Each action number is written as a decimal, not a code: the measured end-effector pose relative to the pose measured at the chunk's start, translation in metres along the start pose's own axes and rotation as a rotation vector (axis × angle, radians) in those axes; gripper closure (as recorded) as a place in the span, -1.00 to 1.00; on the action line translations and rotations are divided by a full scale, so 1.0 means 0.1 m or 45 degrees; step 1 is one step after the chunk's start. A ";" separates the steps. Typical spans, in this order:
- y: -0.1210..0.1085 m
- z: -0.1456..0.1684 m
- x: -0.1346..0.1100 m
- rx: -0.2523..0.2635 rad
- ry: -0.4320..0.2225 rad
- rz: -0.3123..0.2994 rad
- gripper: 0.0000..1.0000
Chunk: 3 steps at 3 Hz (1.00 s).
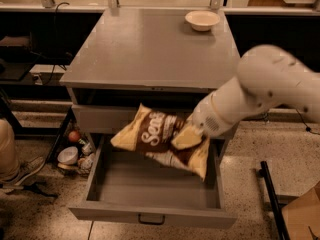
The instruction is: Place brown chip bag into middle drawer
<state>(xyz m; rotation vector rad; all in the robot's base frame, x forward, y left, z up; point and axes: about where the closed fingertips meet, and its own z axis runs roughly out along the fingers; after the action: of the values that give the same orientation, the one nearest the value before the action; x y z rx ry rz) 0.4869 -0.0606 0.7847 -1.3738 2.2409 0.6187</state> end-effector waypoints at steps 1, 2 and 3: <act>0.16 0.19 0.22 -0.048 0.058 0.013 1.00; 0.16 0.23 0.24 -0.053 0.062 0.019 1.00; 0.00 0.59 0.39 -0.090 0.045 0.061 1.00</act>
Offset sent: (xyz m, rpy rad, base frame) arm -0.0233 0.0019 -0.0293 -0.0260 0.0588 0.0218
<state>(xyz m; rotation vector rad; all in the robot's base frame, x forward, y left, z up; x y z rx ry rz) 0.4790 -0.0534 0.7147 -1.3785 2.3063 0.7014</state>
